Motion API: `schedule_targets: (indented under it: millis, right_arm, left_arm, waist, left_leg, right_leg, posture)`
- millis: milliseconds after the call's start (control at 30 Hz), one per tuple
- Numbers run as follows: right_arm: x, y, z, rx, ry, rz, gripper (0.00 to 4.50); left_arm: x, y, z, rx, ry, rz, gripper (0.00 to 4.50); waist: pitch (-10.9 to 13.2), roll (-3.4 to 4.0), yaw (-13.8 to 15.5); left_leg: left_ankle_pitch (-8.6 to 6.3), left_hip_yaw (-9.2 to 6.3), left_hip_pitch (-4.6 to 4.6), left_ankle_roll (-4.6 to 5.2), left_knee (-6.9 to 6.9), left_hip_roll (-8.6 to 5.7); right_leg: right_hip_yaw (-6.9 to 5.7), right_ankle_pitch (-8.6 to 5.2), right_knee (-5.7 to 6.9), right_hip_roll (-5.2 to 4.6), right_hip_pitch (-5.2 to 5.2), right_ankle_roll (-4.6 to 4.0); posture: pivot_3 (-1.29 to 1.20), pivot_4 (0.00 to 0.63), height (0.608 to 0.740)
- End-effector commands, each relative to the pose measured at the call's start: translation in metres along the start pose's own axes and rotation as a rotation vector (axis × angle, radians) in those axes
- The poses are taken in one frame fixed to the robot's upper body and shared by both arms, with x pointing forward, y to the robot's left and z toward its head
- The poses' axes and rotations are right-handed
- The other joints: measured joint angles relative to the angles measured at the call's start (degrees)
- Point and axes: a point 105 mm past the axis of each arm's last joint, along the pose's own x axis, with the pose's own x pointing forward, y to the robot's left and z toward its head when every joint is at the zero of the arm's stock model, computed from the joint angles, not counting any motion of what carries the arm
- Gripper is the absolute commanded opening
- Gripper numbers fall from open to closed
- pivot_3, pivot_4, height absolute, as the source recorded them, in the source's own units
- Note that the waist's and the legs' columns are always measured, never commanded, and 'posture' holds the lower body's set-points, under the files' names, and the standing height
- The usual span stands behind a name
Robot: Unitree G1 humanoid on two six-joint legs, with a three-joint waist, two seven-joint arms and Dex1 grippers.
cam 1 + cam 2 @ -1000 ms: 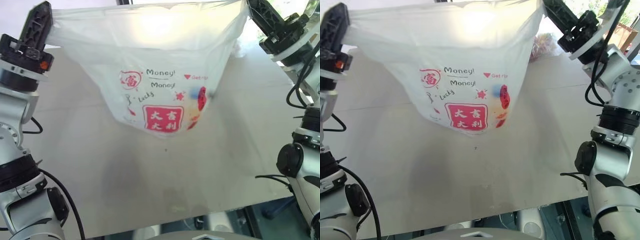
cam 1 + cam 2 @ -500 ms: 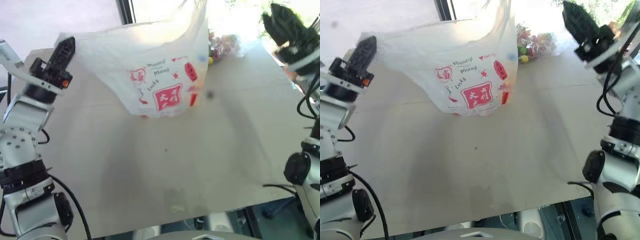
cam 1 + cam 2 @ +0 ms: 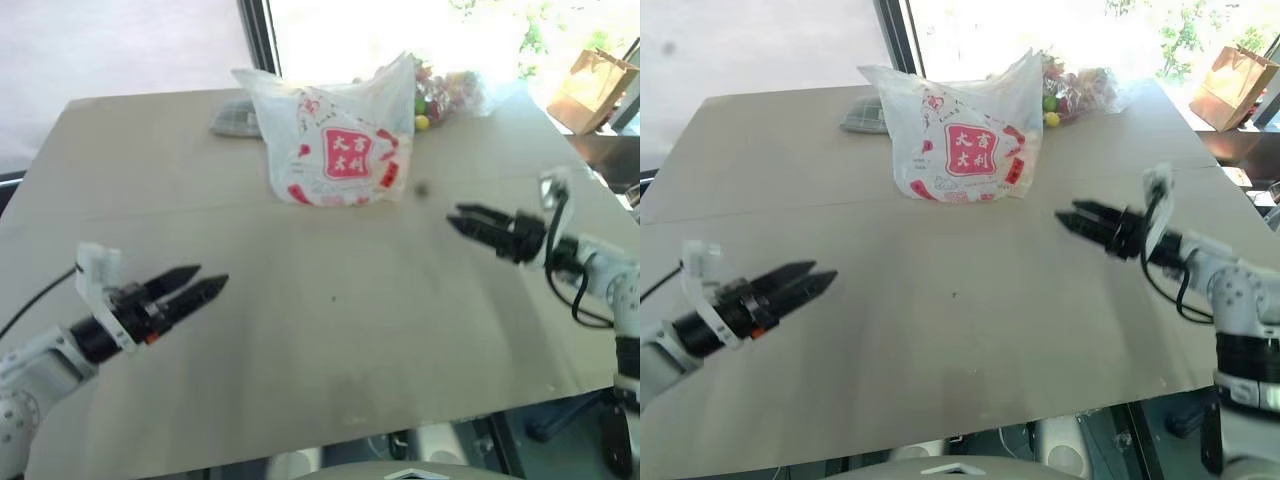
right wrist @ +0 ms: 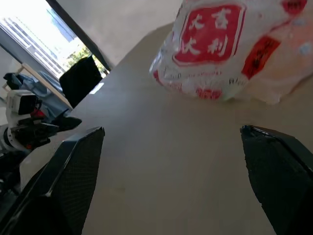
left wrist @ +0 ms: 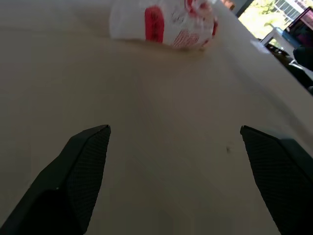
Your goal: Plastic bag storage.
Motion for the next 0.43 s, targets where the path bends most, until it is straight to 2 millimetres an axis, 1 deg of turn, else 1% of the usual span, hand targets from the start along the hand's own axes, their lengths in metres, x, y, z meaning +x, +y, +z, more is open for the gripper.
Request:
schedule_targets:
  millis: [33, 133, 267, 367, 433]
  right_arm:
    - [-0.005, 0.002, -0.018, -0.197, 0.056, -0.059, 4.50]
    - [-0.018, -0.013, -0.035, -0.331, 0.050, -0.167, 4.50]
    - [-0.037, -0.017, -0.058, -0.472, 0.096, -0.176, 4.50]
    - [-0.042, -0.018, -0.064, -0.483, 0.101, -0.176, 4.50]
    - [-0.043, -0.020, -0.063, -0.489, 0.098, -0.187, 4.50]
  left_arm:
    - [0.001, -0.010, -0.014, 0.076, -0.005, 0.079, 4.42]
    - [0.004, -0.016, -0.027, 0.141, -0.067, 0.165, 4.42]
    - [0.002, -0.019, -0.046, 0.239, -0.075, 0.240, 4.42]
    - [0.000, -0.019, -0.054, 0.280, -0.072, 0.265, 4.42]
    - [0.000, -0.020, -0.054, 0.293, -0.088, 0.267, 4.42]
  waist:
    - [-0.03, -0.04, -0.03]
    - [-0.06, -0.07, 0.01]
    - [-0.14, -0.10, 0.08]
    - [-0.14, -0.09, -0.09]
    - [-0.14, -0.09, -0.16]
  left_leg:
    - [0.00, 0.00, 0.02, 0.00, 0.04, -0.01]
    - [0.00, 0.02, 0.07, 0.01, 0.10, -0.02]
    - [0.00, -0.01, 0.08, 0.01, 0.13, -0.04]
    - [0.00, -0.01, 0.10, 0.01, 0.12, -0.03]
    - [0.00, -0.02, 0.12, 0.01, 0.13, -0.03]
  right_leg:
    - [0.01, 0.00, 0.01, -0.01, 0.04, 0.00]
    - [0.06, 0.00, 0.02, -0.01, 0.08, 0.00]
    - [0.05, -0.01, 0.03, 0.02, 0.11, -0.01]
    - [0.07, -0.06, 0.02, 0.05, 0.11, -0.10]
    - [0.08, -0.12, 0.04, 0.05, 0.11, -0.21]
  posture:
    - [0.00, 0.150, 0.740]
    - [0.00, 0.150, 0.740]
    - [0.00, 0.150, 0.740]
    - [0.00, 0.150, 0.740]
    - [0.00, 0.150, 0.740]
